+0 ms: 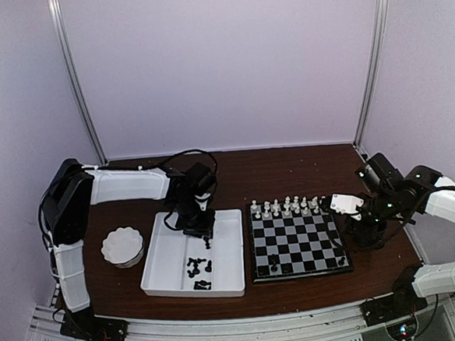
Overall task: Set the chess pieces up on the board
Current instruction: Pick up the queen from the storage box, then pass from the left arm to the right
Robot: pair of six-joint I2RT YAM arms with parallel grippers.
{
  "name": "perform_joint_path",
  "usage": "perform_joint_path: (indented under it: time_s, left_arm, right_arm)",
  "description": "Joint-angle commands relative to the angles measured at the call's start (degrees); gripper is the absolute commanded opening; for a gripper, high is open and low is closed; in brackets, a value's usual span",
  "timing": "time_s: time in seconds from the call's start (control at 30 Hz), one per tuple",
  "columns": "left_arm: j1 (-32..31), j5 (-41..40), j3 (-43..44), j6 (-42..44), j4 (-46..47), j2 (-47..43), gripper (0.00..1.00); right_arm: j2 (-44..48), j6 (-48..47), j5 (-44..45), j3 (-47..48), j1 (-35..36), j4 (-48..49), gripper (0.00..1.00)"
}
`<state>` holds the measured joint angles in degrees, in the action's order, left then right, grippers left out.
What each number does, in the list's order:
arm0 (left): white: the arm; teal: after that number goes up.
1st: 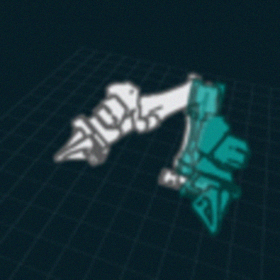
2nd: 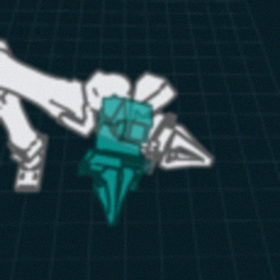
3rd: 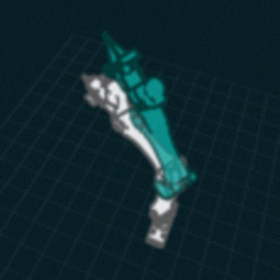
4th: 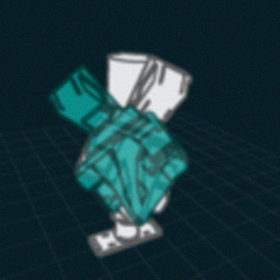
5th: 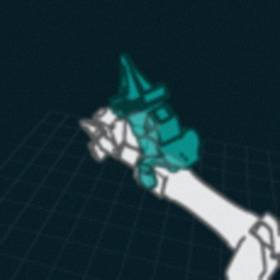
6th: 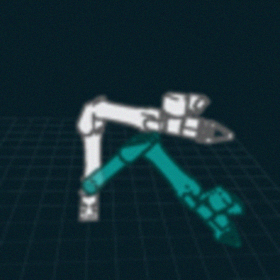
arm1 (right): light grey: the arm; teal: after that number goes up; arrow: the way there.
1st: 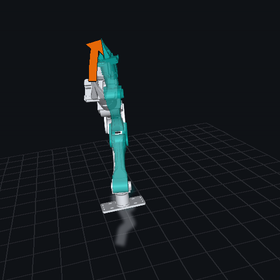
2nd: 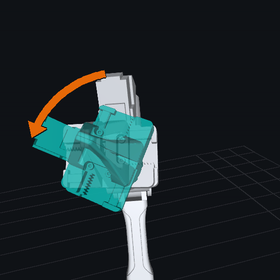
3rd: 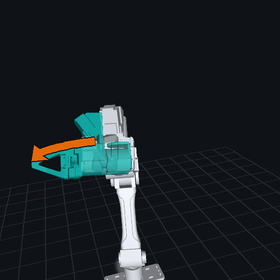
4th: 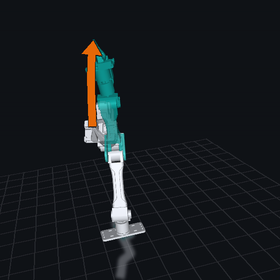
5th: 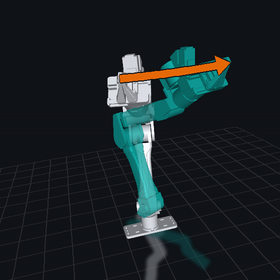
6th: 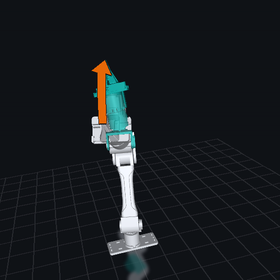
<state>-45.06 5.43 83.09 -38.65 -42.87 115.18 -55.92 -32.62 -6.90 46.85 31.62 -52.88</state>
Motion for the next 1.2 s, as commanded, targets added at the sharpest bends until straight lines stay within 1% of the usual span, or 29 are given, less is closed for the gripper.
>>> perform_joint_path:
  time_s: [0.0, 0.17, 0.23, 0.5, 0.7, 0.87, 0.97, 1.07, 1.17]
  left_arm:
    - [-0.12, 1.75, 0.97, -3.00, 1.36, 1.34, 0.34]
    - [-0.12, 1.76, 0.53, -3.43, 1.39, 2.17, 0.34]
    - [-0.10, 1.75, 0.42, -3.52, 1.39, 2.53, 0.32]
    - [-0.12, 1.35, 0.23, -3.32, 1.37, 3.04, 0.18]
    - [-0.10, 1.43, 0.14, -2.70, 1.56, 1.97, 0.12]
    - [-0.10, -2.86, 0.56, -1.98, -0.34, -6.16, 0.10]
    - [-0.11, -3.71, 0.05, -2.14, 1.20, -12.09, 0.10]
    - [-0.12, -0.67, -3.26, -4.89, 8.52, -17.56, 0.10]
    - [-0.12, 3.53, -7.48, -9.75, 17.96, -21.32, 0.10]
  right_arm:
    - [0.77, 0.11, -1.20, -0.53, -0.24, 0.41, 0.32]
    - [1.01, 0.04, -1.37, -0.61, -0.24, 0.54, 0.31]
    - [0.99, 0.02, -1.37, -0.62, -0.24, 0.49, 0.31]
    - [0.77, -0.07, -1.79, -0.53, -0.24, 0.32, 0.31]
    - [0.86, -0.21, -2.07, -0.45, -0.24, 0.09, 0.31]
    - [1.45, -0.17, -2.77, 0.22, -0.24, -0.28, 0.29]
    - [1.74, -0.71, -4.51, 1.84, -0.24, -0.10, 0.29]
    - [0.27, 0.24, -8.37, 6.83, -0.24, 1.17, 0.30]
    - [-4.65, 2.27, -13.30, 14.76, 0.04, 2.43, 0.31]
